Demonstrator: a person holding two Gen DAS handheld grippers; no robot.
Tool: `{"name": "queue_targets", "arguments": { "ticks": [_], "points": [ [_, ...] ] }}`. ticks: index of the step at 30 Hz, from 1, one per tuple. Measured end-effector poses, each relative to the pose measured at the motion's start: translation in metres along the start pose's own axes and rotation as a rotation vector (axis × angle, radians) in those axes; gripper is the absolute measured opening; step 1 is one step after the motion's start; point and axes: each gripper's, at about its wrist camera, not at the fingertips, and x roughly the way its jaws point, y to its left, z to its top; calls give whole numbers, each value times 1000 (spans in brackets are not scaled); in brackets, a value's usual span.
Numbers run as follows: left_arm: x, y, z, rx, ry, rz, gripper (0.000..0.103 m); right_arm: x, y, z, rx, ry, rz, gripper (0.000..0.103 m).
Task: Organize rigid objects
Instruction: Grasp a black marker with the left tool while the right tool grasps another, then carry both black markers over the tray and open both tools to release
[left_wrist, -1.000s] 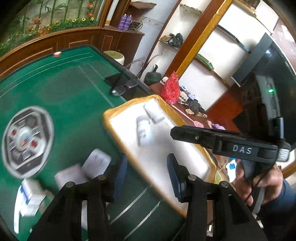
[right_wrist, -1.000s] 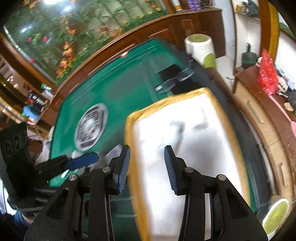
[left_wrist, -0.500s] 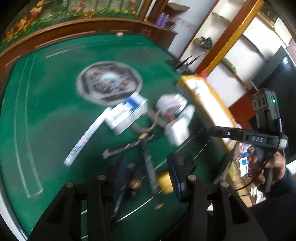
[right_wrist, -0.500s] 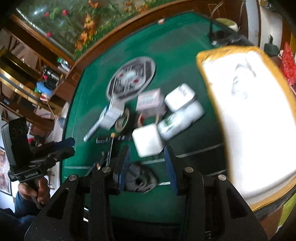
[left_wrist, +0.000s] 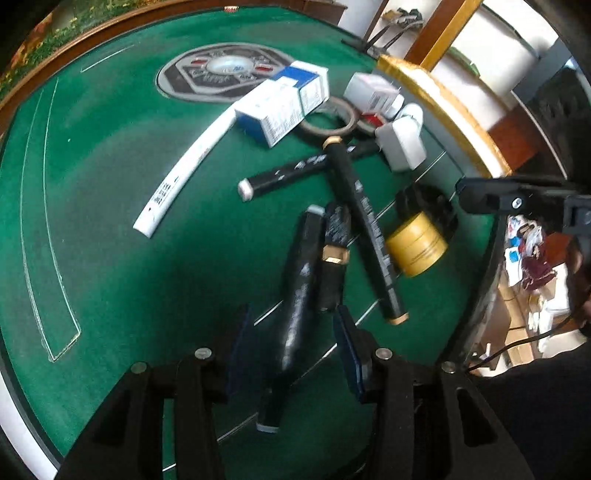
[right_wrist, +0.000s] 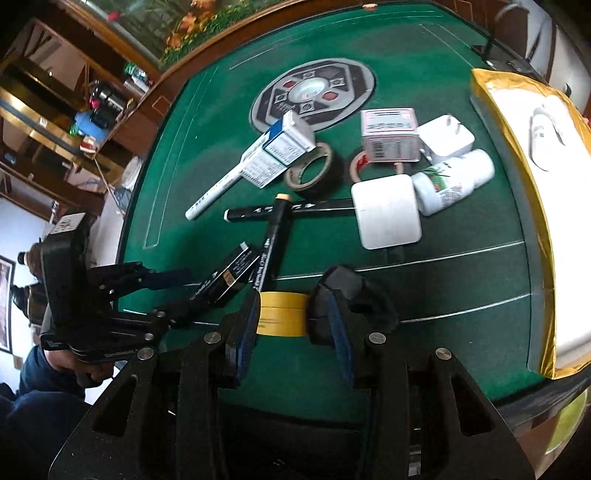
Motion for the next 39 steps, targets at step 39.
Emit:
{"name": "queue_targets", "arguments": {
  "ticks": [39],
  "points": [
    [-39,9,6,-175,-302,41,13,44,49,35,-113,32,99,15]
  ]
}}
